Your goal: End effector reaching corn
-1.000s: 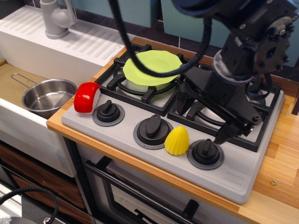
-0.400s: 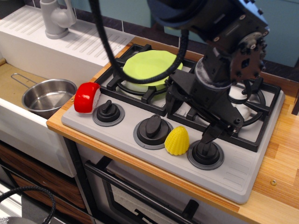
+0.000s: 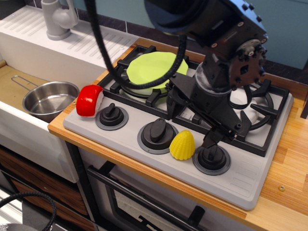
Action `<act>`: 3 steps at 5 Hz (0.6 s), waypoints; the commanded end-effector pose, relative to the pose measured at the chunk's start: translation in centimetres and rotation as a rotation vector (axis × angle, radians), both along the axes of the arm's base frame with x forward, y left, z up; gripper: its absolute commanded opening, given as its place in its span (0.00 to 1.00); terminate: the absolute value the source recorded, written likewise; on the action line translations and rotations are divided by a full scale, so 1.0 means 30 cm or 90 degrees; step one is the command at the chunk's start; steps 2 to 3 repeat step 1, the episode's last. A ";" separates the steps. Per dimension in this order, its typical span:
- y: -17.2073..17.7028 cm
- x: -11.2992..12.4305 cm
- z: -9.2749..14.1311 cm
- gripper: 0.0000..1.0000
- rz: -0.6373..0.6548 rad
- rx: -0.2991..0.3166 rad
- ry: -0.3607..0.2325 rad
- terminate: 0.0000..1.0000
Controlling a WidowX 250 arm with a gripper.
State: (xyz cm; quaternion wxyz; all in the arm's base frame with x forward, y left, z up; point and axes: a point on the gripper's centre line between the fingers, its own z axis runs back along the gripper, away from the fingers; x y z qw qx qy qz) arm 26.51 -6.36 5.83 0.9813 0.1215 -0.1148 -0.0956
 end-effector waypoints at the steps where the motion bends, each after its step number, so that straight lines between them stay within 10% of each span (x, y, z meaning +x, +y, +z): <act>1: 0.008 0.023 0.019 1.00 -0.001 -0.008 -0.031 1.00; 3: 0.008 0.023 0.019 1.00 -0.001 -0.008 -0.031 1.00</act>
